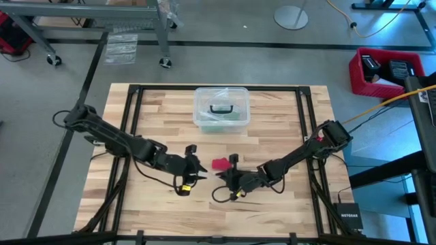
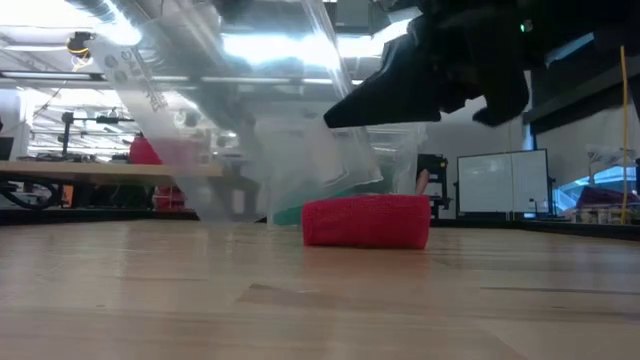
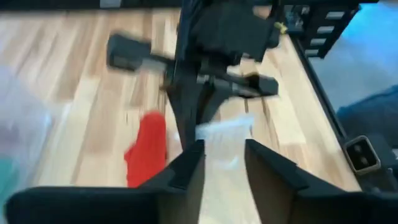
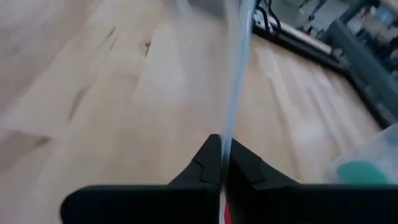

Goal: Roll bandage
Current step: Open the transparent zip bag

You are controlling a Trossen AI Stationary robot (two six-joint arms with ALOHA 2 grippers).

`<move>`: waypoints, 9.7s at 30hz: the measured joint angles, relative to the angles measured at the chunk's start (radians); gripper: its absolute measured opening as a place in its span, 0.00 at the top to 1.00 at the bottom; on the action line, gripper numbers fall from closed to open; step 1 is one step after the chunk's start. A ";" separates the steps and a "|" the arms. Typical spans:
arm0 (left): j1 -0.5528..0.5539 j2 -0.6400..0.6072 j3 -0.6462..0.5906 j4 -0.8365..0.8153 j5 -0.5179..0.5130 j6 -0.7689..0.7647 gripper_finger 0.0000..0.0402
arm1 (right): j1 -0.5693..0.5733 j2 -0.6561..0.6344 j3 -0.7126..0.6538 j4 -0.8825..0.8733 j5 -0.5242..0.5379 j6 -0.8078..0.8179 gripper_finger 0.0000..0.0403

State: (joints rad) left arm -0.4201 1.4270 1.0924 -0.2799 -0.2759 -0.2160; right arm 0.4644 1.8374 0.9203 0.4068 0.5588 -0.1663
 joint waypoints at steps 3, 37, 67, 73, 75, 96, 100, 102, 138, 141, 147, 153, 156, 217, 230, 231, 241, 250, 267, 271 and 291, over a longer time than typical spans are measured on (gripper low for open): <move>-0.007 -0.015 0.028 -0.074 0.011 -0.039 0.67 | 0.000 0.000 0.000 -0.003 0.000 -0.126 0.98; 0.008 0.404 -0.171 0.342 0.028 -0.213 0.68 | 0.027 -0.023 0.131 -0.450 -0.134 0.119 0.41; -0.021 0.550 -0.105 0.554 0.090 -0.116 0.53 | 0.083 0.108 -0.109 -0.032 -0.164 0.606 0.55; -0.017 0.618 -0.101 0.665 0.083 -0.080 0.53 | 0.084 0.120 -0.102 -0.028 -0.143 0.605 0.55; -0.014 0.626 -0.100 0.669 0.083 -0.067 0.55 | 0.084 0.120 -0.102 -0.029 -0.141 0.605 0.55; -0.064 0.471 -0.110 0.448 -0.014 -0.106 1.00 | 0.084 0.026 -0.105 -0.184 -0.287 0.607 0.55; -0.067 0.422 -0.107 0.473 -0.053 -0.067 1.00 | 0.085 0.044 -0.104 -0.108 -0.285 0.557 0.55; -0.067 0.417 -0.107 0.467 -0.069 -0.062 1.00 | 0.085 0.063 -0.105 -0.069 -0.272 0.537 0.55; 0.093 0.307 -0.530 1.852 0.081 0.079 1.00 | 0.066 -0.247 -0.321 0.598 -0.017 0.229 0.55; 0.105 0.307 -0.527 1.846 0.102 0.039 1.00 | 0.044 -0.247 -0.283 0.582 -0.068 0.158 0.55; 0.109 0.308 -0.507 1.832 0.120 0.036 1.00 | 0.002 -0.222 -0.204 0.541 -0.124 -0.002 0.55; 0.109 0.308 -0.507 1.829 0.120 0.016 1.00 | -0.001 -0.216 -0.144 0.485 -0.084 -0.184 0.55; 0.109 0.308 -0.507 1.829 0.120 0.012 1.00 | 0.000 -0.216 -0.126 0.481 -0.046 -0.261 0.55; 0.090 0.175 -0.511 1.396 0.055 0.156 0.86 | 0.060 -0.237 -0.101 0.219 0.032 -0.103 1.00; -0.038 0.032 -0.457 1.074 -0.139 0.549 0.70 | -0.118 -0.246 -0.152 0.369 -0.486 0.187 1.00; -0.049 0.032 -0.457 1.074 -0.156 0.576 0.70 | -0.130 -0.246 -0.152 0.375 -0.519 0.200 1.00; -0.091 0.031 -0.457 1.169 -0.167 0.795 0.74 | -0.212 -0.246 -0.152 0.407 -0.767 0.350 1.00; -0.060 0.031 -0.457 1.189 -0.100 0.830 0.74 | -0.217 -0.246 -0.152 0.390 -0.756 0.403 1.00; -0.032 0.153 -0.306 1.076 -0.135 1.018 0.75 | -0.216 -0.245 -0.151 0.374 -0.759 0.456 1.00; -0.032 0.153 -0.305 1.042 -0.179 1.021 0.75 | -0.217 -0.244 -0.151 0.369 -0.773 0.458 1.00; -0.045 0.149 -0.307 1.055 -0.202 1.038 0.99 | -0.216 -0.244 -0.151 0.375 -0.796 0.458 1.00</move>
State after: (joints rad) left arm -0.4648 1.5764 0.7853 0.7750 -0.4774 0.8223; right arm 0.2485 1.5936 0.7689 0.7822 -0.2371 0.2913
